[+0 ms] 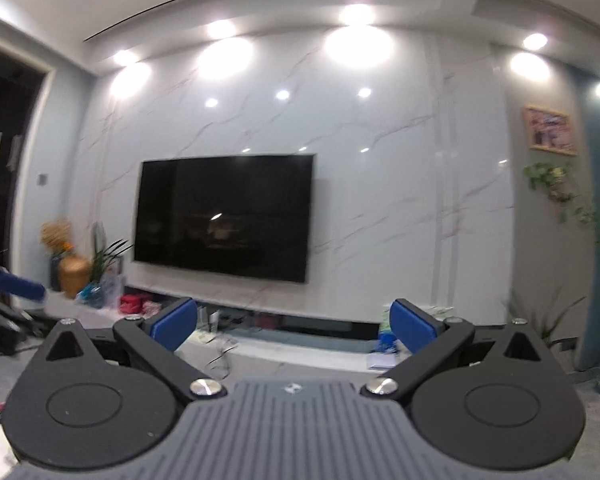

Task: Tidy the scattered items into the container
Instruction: 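Withdraw both open tools up out of the orange box, then grasp the white-grey box with the left tool while the right tool grasps the red-capped glue bottle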

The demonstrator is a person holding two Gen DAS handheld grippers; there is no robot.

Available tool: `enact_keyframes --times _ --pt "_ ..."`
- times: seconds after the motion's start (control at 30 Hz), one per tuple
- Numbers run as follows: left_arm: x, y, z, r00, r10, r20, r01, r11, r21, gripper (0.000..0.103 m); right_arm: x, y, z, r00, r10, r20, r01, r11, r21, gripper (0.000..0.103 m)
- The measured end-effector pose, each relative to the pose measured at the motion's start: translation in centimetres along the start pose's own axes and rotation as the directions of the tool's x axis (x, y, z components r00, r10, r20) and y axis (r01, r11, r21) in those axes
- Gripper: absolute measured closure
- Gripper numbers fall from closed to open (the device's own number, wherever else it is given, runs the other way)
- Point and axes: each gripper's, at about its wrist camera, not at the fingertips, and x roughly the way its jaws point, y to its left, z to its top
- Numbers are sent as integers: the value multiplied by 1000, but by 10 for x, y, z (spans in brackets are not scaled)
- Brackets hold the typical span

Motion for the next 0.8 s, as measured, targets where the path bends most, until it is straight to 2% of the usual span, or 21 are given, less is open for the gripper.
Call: enact_keyframes --times 0.07,0.2,0.3,0.47,0.67,0.8 --pt "18 9 -21 999 10 -40 -12 999 -48 7 11 13 -11 999 34 -27 -35 999 -12 0" --pt "53 30 -59 992 -21 -128 2 989 -146 7 31 33 -29 994 71 -80 -75 996 -45 0" --pt "74 46 -86 984 -10 -179 -25 980 -195 7 44 42 -42 990 82 -117 -89 994 -57 0" --pt "100 65 -134 958 37 -285 -116 958 -263 7 69 54 -61 981 76 -177 -90 993 -71 0" --pt "110 72 -177 917 130 -376 -238 937 -257 7 92 66 -85 967 87 -238 -104 993 -62 0" --pt "121 68 -197 895 108 -433 -253 923 -291 7 107 78 -109 952 90 -293 -113 992 -61 0"
